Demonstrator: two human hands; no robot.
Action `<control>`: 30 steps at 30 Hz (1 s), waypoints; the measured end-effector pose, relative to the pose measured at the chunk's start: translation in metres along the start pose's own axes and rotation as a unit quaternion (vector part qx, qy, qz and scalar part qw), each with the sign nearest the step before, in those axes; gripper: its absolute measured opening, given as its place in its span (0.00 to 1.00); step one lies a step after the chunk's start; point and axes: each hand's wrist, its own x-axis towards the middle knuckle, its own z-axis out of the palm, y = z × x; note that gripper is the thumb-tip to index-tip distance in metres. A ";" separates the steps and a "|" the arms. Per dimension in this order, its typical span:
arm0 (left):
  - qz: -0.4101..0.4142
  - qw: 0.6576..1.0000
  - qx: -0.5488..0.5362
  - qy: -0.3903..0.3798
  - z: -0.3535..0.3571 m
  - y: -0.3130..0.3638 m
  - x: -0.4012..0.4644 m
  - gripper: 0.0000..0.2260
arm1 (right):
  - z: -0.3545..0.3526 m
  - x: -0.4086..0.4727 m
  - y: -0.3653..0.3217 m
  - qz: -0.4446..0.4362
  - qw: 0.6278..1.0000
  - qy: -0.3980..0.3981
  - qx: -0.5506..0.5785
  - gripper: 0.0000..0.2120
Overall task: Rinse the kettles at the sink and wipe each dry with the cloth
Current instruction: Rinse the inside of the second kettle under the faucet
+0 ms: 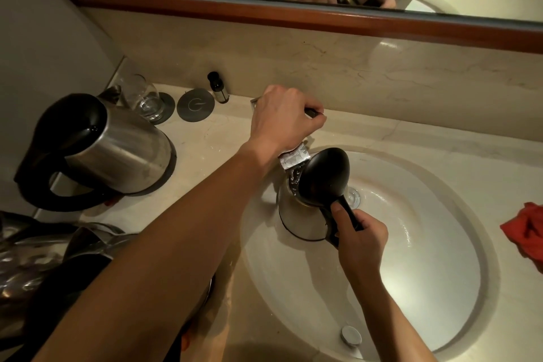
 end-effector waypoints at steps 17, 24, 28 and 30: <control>0.007 1.000 0.001 0.005 -0.001 0.001 0.000 0.10 | -0.002 -0.001 0.000 -0.036 0.999 -0.007 -0.001 0.38; 0.003 1.000 0.005 0.003 0.000 0.000 0.000 0.10 | -0.002 -0.001 -0.001 -0.035 0.999 -0.009 0.001 0.38; 0.007 1.000 0.009 0.007 0.000 0.000 0.000 0.09 | -0.001 0.000 0.000 -0.019 1.000 -0.006 -0.001 0.37; 0.011 1.000 0.013 0.009 -0.001 0.001 0.000 0.09 | -0.001 0.001 0.001 -0.009 1.000 -0.005 0.000 0.37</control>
